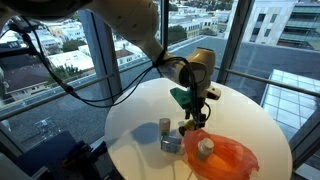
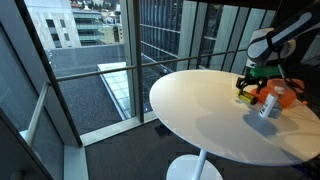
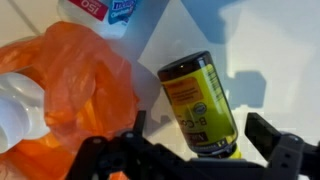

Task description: Put the yellow and brown bottle in the plastic bag

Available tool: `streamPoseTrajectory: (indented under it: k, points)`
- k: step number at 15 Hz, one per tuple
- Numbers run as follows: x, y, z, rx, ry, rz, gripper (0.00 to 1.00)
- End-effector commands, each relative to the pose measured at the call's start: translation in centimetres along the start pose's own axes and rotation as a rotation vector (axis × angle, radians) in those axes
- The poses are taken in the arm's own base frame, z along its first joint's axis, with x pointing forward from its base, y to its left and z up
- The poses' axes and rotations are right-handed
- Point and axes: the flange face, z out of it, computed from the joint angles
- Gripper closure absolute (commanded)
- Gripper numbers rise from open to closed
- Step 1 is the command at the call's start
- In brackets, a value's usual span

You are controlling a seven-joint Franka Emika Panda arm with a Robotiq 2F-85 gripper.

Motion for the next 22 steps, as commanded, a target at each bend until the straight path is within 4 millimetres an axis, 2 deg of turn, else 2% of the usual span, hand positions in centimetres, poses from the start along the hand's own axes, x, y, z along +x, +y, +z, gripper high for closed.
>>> streamPoseTrajectory:
  k: [1,6,7,8,13,14,18,22]
  points:
    - [-0.6,0.4,0.7,0.015,0.019,-0.054,0.0]
    - [-1.3,0.4,1.7,0.016,0.039,-0.088,0.0]
    - [-1.5,0.3,1.7,0.018,0.045,-0.09,0.25]
    - [-1.6,0.2,1.7,0.019,0.052,-0.092,0.26]
    - [-2.1,-1.1,0.5,0.036,0.098,-0.103,0.68]
    - [-2.2,-1.4,-0.1,0.045,0.107,-0.104,0.71]
    - [-2.3,-2.3,-3.1,0.076,0.148,-0.099,0.71]
    - [-1.5,-1.5,-6.5,0.105,0.185,-0.055,0.71]
